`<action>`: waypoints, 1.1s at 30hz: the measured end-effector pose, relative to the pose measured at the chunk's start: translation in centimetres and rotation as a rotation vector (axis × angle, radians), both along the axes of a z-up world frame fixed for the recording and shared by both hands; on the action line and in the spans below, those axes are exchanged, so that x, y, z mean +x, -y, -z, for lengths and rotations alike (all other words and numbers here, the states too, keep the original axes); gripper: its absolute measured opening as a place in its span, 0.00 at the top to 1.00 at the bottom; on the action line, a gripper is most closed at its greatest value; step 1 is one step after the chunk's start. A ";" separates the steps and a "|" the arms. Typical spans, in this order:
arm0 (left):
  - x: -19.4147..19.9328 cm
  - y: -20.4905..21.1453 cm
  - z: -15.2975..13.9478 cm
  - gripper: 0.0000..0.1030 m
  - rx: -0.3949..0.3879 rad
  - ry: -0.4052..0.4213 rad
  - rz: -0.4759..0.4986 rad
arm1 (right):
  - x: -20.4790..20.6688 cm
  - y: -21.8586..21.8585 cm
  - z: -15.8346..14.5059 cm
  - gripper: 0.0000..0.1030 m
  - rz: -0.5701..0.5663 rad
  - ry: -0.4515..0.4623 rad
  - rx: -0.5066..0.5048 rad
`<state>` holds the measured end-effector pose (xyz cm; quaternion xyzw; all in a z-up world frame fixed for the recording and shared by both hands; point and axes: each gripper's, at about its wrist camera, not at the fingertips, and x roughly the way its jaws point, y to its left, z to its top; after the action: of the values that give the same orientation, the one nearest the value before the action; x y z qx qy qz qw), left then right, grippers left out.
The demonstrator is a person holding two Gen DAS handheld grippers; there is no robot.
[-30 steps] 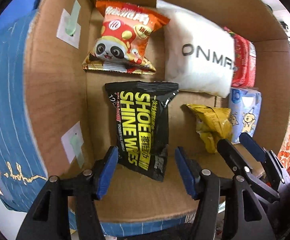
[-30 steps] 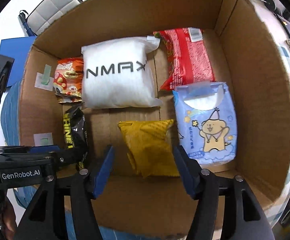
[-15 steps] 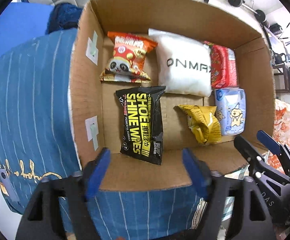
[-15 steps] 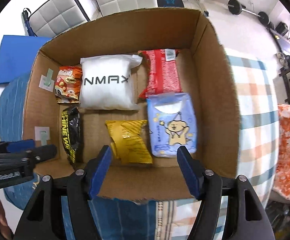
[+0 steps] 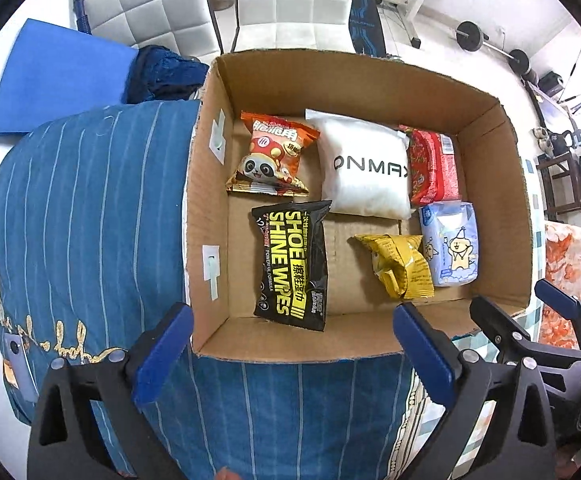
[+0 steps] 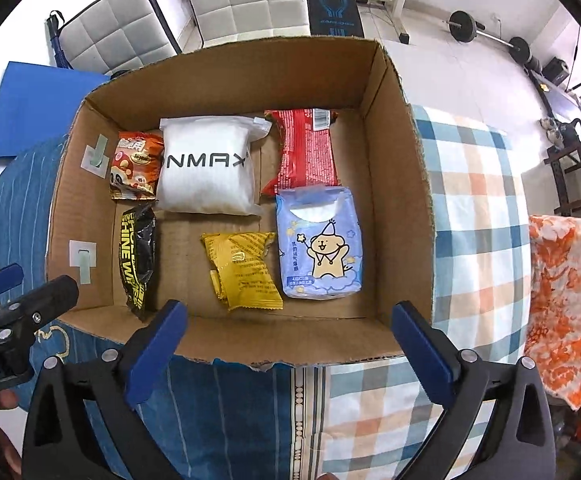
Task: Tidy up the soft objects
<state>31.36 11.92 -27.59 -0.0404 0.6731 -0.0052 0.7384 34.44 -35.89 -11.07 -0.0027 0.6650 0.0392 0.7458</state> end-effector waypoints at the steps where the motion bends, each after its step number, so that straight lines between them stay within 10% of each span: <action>1: -0.2 0.0 -0.1 0.01 0.000 0.005 -0.001 | -0.1 0.0 -0.2 0.00 -0.001 0.004 -0.001; 33: -15.8 2.1 -20.2 0.01 0.056 0.415 -0.048 | -14.5 4.6 -20.5 0.00 0.012 0.259 0.176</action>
<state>15.53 9.83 -7.39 -0.0338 0.5052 0.0230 0.8620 19.91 -40.45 9.44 0.0616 0.5574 0.0920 0.8228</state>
